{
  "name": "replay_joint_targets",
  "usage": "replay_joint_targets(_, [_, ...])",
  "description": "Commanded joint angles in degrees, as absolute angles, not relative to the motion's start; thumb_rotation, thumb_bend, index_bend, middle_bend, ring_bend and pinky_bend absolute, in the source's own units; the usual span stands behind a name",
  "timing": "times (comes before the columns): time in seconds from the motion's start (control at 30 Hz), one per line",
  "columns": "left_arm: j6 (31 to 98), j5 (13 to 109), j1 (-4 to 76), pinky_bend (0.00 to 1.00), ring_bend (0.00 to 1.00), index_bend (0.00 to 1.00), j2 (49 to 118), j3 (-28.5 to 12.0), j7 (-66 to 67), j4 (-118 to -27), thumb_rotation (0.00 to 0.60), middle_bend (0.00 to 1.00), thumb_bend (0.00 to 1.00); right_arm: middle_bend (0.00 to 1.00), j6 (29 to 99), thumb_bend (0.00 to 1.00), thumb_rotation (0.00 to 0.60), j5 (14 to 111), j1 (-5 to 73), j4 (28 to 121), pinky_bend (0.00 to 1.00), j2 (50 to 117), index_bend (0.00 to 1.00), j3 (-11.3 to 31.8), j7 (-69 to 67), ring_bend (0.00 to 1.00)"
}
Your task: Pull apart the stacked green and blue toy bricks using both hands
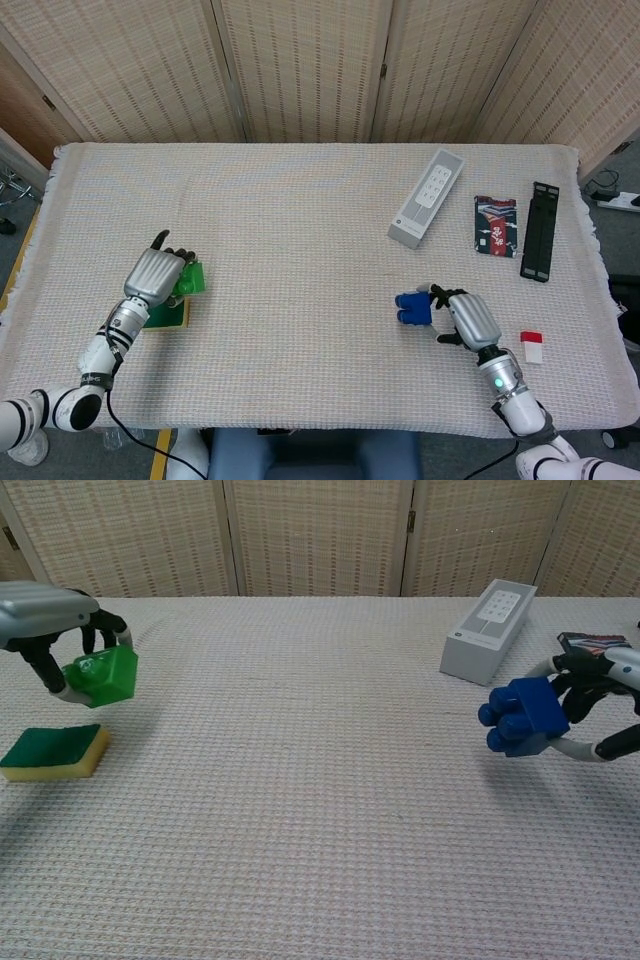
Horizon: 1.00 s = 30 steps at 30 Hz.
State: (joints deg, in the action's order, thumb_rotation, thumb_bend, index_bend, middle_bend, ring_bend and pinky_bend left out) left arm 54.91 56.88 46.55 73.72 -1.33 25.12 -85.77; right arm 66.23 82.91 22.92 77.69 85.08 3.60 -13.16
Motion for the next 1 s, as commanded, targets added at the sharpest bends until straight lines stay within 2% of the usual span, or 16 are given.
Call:
replay_joint_targets(0.03, [53.53,54.78,46.79,0.0,0.08,0.14,73.2,-1.81,26.61,-86.28,0.6,0.27,0.24,0.07,64.69,0.4,0.6,82.51,23.62,78.9,0.22,83.88,0.07,3.31,-11.44,0.16])
replay_joint_targets(0.1, [53.67,54.39,46.76,0.0,0.02,0.07,73.16,-2.18,27.12,-86.38,0.6,0.17,0.24,0.01,64.41,0.4,0.6,82.5,23.86,79.83,0.18,83.23,0.01,3.44,-10.48,0.09])
replay_joint_targets(0.17, [53.84,54.24,46.68,0.0,0.0,0.02,73.15,-2.3,27.81,-86.39,0.6,0.1,0.24,0.0,64.24,0.4,0.6,82.47,24.04,80.83,0.16,82.46,0.0,3.56,-9.65,0.05])
replay_joint_targets(0.27, [53.07,52.92,46.78,0.0,0.0,0.0,72.77,-2.57,28.53,-87.03,0.6,0.03,0.24,0.0,63.81,0.38,0.6,82.16,24.21,82.72,0.14,80.89,0.0,3.67,-8.15,0.02])
replay_joint_targets(0.53, [50.93,51.18,47.05,0.0,0.0,0.0,70.21,-3.61,27.76,-90.72,0.6,0.0,0.24,0.0,64.1,0.37,0.6,82.87,23.78,89.17,0.07,74.31,0.0,3.2,-6.25,0.0])
replay_joint_targets(0.7, [51.18,54.05,45.47,0.0,0.0,0.0,65.28,-3.55,24.6,-97.71,0.6,0.0,0.24,0.0,65.54,0.37,0.6,82.91,21.79,96.76,0.0,65.23,0.0,1.06,4.26,0.0])
replay_joint_targets(0.77, [52.8,56.88,43.95,0.0,0.0,0.0,63.46,-2.78,23.65,-100.44,0.6,0.0,0.24,0.0,68.14,0.37,0.6,81.67,19.96,99.86,0.0,63.08,0.0,0.54,11.27,0.0])
replay_joint_targets(0.87, [57.26,63.12,39.92,0.0,0.0,0.0,61.76,-0.97,20.49,-103.99,0.6,0.0,0.24,0.0,76.41,0.37,0.6,80.7,15.52,103.42,0.0,63.05,0.0,0.07,23.39,0.0])
replay_joint_targets(1.0, [64.91,74.79,33.44,0.0,0.0,0.0,64.43,2.59,13.53,-100.35,0.6,0.0,0.24,0.0,84.8,0.37,0.6,82.56,11.31,104.05,0.0,65.97,0.0,-0.23,30.29,0.0])
